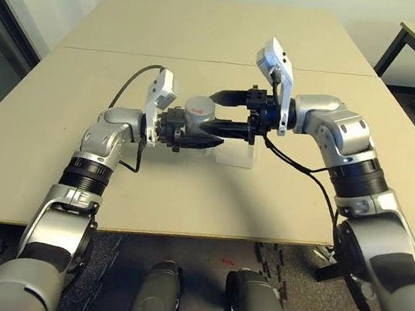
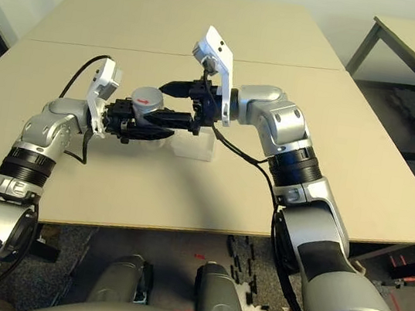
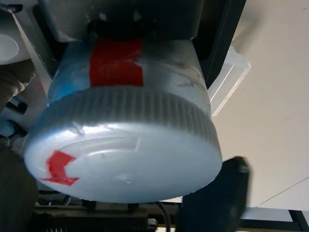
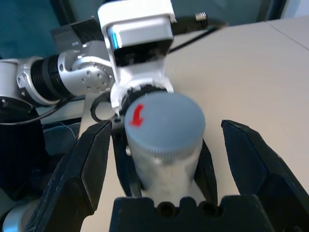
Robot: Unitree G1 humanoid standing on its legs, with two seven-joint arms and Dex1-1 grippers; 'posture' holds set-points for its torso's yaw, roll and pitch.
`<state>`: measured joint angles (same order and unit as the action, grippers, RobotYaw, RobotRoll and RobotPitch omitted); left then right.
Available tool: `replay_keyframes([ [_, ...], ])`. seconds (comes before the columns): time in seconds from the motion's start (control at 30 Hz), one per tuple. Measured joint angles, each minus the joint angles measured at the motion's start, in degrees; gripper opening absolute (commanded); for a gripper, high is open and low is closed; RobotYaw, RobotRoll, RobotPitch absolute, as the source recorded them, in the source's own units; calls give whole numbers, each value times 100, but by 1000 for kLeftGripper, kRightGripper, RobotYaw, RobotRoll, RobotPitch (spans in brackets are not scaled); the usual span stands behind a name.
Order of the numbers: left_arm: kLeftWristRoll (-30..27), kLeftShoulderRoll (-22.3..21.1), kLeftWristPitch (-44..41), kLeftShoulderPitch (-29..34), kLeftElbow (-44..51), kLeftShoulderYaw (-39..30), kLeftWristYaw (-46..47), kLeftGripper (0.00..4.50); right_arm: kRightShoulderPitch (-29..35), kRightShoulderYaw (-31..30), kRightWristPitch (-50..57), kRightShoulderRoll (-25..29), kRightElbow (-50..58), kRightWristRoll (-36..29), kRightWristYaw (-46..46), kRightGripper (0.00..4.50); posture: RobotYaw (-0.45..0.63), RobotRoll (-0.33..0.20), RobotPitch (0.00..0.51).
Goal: Pour the medicine from the bottle into the box.
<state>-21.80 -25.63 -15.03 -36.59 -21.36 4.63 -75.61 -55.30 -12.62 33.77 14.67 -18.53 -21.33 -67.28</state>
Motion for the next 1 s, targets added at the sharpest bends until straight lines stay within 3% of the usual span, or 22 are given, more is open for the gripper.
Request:
replay_keyframes([
  [0.17,1,3,10,73,25,54,-7,2608,-37,-1,3,-53,-29,-4,-39,4500,-72,0,44],
  [0.37,-11,53,28,84,34,53,30,2608,-43,2,92,-112,-90,-35,-91,2575,-62,0,43],
  [0.63,-46,101,9,90,68,55,-37,2608,-44,20,174,-55,-90,-104,-262,2575,-56,0,37],
  [1.0,-327,116,-275,104,784,326,-495,2608,-24,2,602,393,298,-636,-1268,2574,-40,0,27],
])
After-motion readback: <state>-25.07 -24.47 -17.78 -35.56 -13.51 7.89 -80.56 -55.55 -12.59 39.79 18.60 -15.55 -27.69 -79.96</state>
